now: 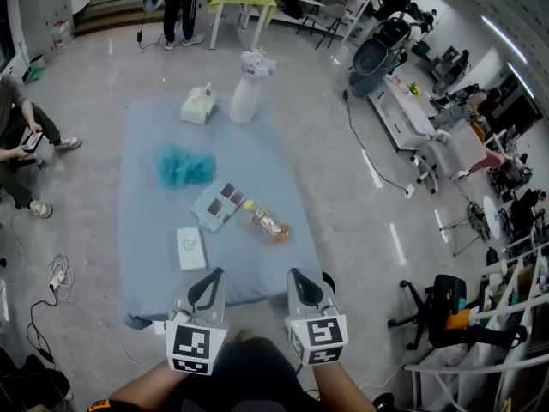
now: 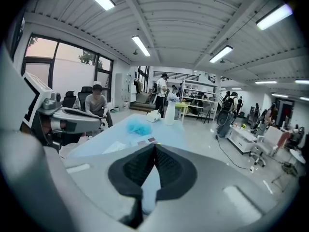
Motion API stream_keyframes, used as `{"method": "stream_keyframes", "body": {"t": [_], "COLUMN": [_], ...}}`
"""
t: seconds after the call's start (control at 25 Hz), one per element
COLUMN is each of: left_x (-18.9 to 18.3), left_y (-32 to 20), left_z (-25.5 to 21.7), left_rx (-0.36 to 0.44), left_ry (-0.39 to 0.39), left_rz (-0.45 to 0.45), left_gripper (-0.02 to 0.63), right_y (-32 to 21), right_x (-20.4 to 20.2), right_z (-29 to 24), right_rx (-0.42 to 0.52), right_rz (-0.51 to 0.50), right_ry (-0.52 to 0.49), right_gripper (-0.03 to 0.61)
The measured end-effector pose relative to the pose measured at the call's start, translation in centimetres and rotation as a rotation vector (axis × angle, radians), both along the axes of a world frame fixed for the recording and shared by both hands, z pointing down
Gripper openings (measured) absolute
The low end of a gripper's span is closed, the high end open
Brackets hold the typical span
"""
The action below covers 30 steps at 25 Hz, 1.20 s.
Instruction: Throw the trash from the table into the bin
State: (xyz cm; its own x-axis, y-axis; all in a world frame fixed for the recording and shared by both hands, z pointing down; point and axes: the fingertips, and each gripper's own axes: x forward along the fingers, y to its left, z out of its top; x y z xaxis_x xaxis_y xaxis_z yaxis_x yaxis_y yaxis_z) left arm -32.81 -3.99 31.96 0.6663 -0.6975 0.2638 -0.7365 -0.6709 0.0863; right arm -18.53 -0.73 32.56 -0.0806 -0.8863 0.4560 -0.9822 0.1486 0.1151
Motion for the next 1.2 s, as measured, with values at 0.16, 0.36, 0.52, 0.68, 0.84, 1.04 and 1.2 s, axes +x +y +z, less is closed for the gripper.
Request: {"method": "stream_keyframes", "body": {"t": [0.16, 0.36, 0.52, 0.68, 0.84, 1.04, 1.2], "left_x": [-0.4, 0.3, 1.3, 2.7, 3.9, 5.1, 5.8], "left_y": [-0.8, -2.0, -3.0, -3.7, -4.6, -5.1, -5.5], "left_z": [0.3, 0.8, 1.9, 2.3, 2.6, 3.8, 4.5], "left_rx": [-0.002, 0.011, -0.004, -0.02, -0.036, -0.066, -0.088], "left_ry": [0.003, -0.006, -0.022, -0.034, -0.04, -0.069, -0.089], "left_rz": [-0.018, -0.054, -0.113, -0.165, -0.216, -0.242, -0.258], "left_gripper": [0.008, 0.008, 0.008, 0.008, 0.008, 0.008, 0.008], "right_y": [-0.6, -2.1, -3.6, -5.2, -6.8, -8.2, -9.2], "right_x": [0.2, 0.9, 1.5, 2.7, 3.6, 4.1, 4.2], "right_z": [0.6, 1.6, 2.9, 3.7, 5.0, 6.9, 8.0], "right_rx": [-0.011, -0.017, -0.041, -0.069, -0.093, -0.14, -0.16], "right_rz": [-0.007, -0.052, -0.128, -0.192, -0.253, -0.318, -0.354], "right_ry": [0.019, 0.02, 0.03, 0.039, 0.05, 0.047, 0.057], "right_gripper": [-0.001, 0.014, 0.053, 0.105, 0.161, 0.211, 0.233]}}
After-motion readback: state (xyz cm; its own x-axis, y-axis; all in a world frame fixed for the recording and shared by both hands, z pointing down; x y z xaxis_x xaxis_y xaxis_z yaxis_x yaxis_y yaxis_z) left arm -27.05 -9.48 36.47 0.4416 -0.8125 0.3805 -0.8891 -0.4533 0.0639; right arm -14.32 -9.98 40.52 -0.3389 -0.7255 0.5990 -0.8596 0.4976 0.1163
